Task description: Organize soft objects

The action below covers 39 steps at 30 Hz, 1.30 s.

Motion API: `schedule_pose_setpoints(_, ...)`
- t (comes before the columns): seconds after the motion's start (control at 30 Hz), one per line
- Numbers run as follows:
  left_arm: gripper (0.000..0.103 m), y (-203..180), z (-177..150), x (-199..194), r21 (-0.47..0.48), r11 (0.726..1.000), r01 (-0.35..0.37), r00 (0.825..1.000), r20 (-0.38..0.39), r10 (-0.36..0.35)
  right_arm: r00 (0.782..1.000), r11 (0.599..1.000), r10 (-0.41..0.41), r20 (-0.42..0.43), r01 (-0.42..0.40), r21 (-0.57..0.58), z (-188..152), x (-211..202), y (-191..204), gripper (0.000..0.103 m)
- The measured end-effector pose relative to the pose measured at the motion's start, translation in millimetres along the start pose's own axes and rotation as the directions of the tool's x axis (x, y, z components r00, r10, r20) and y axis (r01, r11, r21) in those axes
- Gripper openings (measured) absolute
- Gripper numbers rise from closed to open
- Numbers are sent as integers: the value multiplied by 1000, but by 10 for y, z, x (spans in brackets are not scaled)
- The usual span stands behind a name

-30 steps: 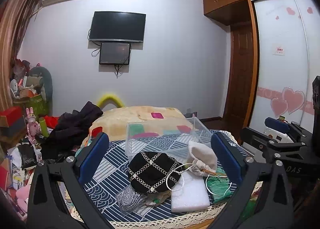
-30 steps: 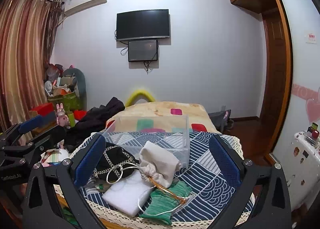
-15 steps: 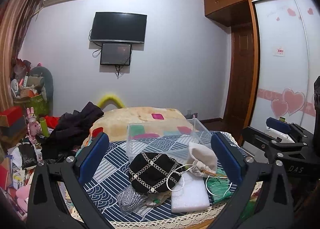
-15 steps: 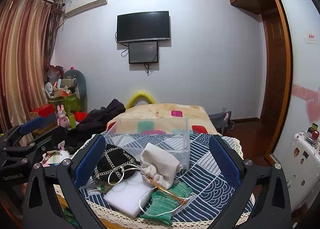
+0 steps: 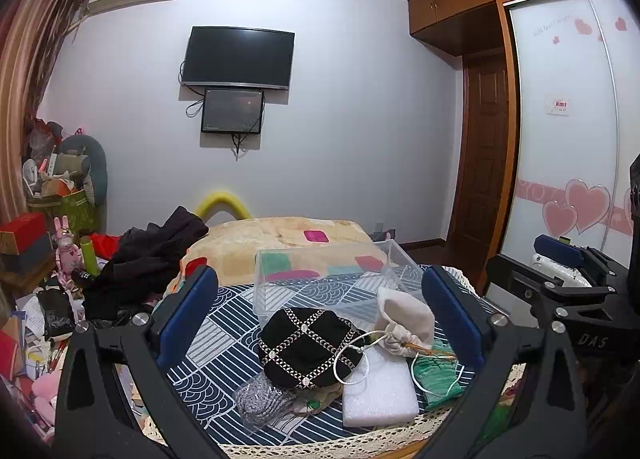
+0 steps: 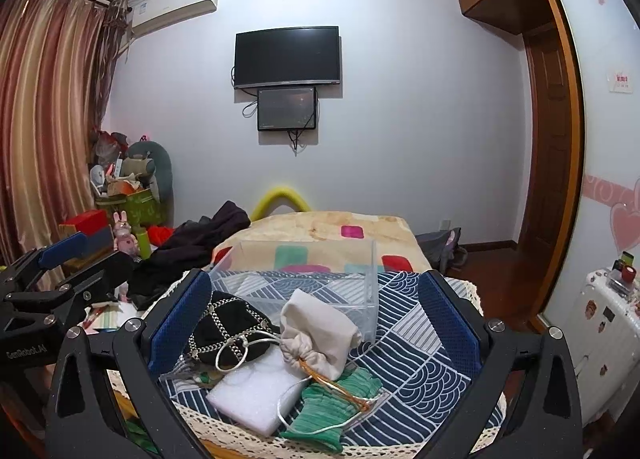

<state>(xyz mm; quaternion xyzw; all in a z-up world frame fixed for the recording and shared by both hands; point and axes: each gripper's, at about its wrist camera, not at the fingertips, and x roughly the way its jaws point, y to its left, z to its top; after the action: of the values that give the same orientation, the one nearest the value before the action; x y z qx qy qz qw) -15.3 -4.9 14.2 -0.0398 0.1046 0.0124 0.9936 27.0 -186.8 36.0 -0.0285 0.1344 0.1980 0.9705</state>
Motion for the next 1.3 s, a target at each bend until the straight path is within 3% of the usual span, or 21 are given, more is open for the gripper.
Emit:
schedule_pose_setpoints(0.8,103,-33,-69,167,9,1000,21,1000,-18,-21,999,999,-15,-36,16,36,-82,164,-122,103)
schedule_pose_setpoints(0.9,99,-10,-117,292,1,1000,18,999,-45,-17,999,999,-7,-54,10,44,-123,243,-168,103)
schedule_pose_setpoints(0.97,88,32,-160,410,-11,1000,14,997,-77,-15,998,998,1,-70,3,56,-158,306,-213,102)
schedule_pose_setpoints(1.03,86,86,-209,535,-23,999,22,993,-117,-24,995,998,15,-97,-9,66,-198,385,-247,96)
schedule_pose_setpoints(1.3,83,324,-517,1094,-71,997,-8,964,-266,-12,978,996,55,-200,-39,84,-362,727,-250,90)
